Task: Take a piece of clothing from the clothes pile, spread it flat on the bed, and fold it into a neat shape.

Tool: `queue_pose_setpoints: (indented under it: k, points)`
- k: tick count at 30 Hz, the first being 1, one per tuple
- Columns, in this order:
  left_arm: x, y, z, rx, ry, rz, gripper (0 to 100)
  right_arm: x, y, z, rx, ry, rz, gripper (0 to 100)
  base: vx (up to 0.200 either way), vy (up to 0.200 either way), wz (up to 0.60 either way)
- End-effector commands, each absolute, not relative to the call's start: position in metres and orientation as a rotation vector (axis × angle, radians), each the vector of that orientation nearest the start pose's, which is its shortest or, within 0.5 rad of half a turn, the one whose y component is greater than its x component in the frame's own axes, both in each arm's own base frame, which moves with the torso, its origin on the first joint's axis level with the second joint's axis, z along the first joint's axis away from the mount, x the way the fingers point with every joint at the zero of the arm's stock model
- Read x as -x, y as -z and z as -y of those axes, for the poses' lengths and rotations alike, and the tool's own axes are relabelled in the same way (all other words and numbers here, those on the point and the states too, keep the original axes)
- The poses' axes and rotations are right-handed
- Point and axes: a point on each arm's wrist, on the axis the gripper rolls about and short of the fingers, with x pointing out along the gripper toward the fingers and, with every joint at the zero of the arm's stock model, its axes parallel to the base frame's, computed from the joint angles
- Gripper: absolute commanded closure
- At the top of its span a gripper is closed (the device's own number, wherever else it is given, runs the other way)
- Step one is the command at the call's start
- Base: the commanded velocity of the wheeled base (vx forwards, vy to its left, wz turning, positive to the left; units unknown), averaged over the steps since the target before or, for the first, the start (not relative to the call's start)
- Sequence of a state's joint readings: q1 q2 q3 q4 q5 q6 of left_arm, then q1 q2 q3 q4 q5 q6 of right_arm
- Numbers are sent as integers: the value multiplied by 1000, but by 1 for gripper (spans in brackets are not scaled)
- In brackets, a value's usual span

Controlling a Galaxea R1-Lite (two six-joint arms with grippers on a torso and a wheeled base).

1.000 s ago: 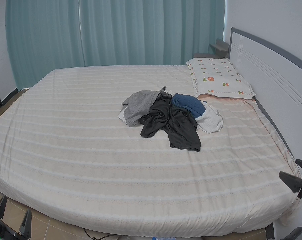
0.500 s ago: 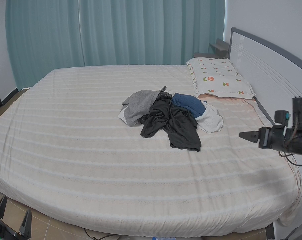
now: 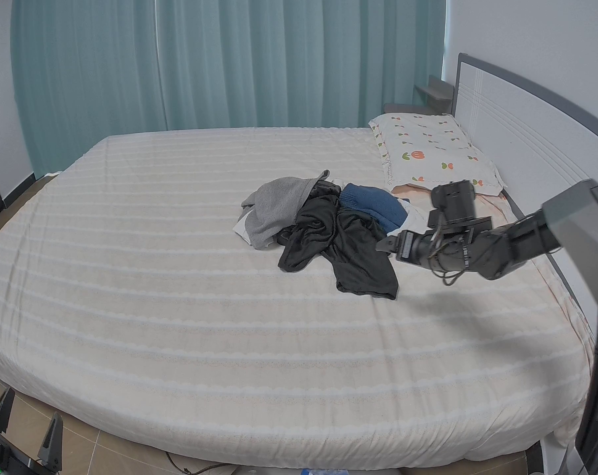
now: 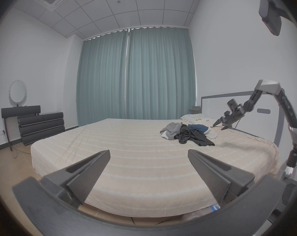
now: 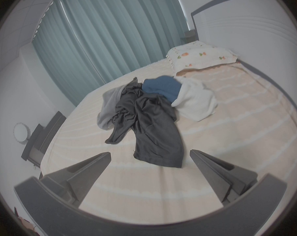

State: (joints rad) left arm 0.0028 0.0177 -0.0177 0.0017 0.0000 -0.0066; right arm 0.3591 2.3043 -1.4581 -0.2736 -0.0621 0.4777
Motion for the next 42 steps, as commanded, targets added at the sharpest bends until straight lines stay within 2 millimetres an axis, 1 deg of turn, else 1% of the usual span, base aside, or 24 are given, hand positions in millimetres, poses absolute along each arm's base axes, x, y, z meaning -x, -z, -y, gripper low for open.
queue_pose_setpoints:
  k: [1, 5, 10, 13, 17, 19, 22, 23, 25, 26, 35, 36, 42]
  points:
    - [23, -76, 0, 11, -5, -2, 0, -461, 14, -208, -324, -83, -721, 0, 0, 0, 0]
    - [23, -76, 0, 8, -5, -2, 0, -465, 14, -203, -323, -65, -725, 0, 0, 0, 0]
    - [23, -76, 0, 6, -5, -2, 0, -475, 13, -194, -334, -37, -700, 0, 0, 0, 0]
    - [23, -76, 0, 6, -5, -2, 0, -478, 6, -189, -337, -16, -675, 0, 0, 0, 0]
    - [23, -76, 0, 9, -3, -2, 0, -480, -2, -189, -338, -13, -649, 0, 0, 0, 0]
    - [23, -76, 0, 8, -3, -2, 0, -481, -2, -190, -332, -8, -643, 0, 0, 0, 0]
    - [23, -76, 0, 9, -3, -2, 0, -481, 5, -191, -327, -4, -656, 0, 0, 0, 0]
    - [23, -76, 0, 9, -3, -2, 0, -480, 15, -192, -320, -1, -673, 0, 0, 0, 0]
    - [23, -76, 0, 8, -3, -2, 0, -480, 20, -192, -317, 4, -680, 0, 0, 0, 0]
    - [23, -76, 0, 8, -3, -2, 0, -480, 27, -194, -310, 16, -684, 0, 0, 0, 0]
    - [23, -76, 0, 11, 0, 0, 0, -482, 26, -200, -303, 16, -667, 0, 0, 0, 0]
    - [23, -76, 0, 9, 0, -2, 0, -482, 26, -201, -301, 14, -667, 100, 0, 0, 0]
    - [23, -76, 0, 5, 0, 0, 0, -484, 27, -203, -314, 14, -656, 100, 0, 0, 0]
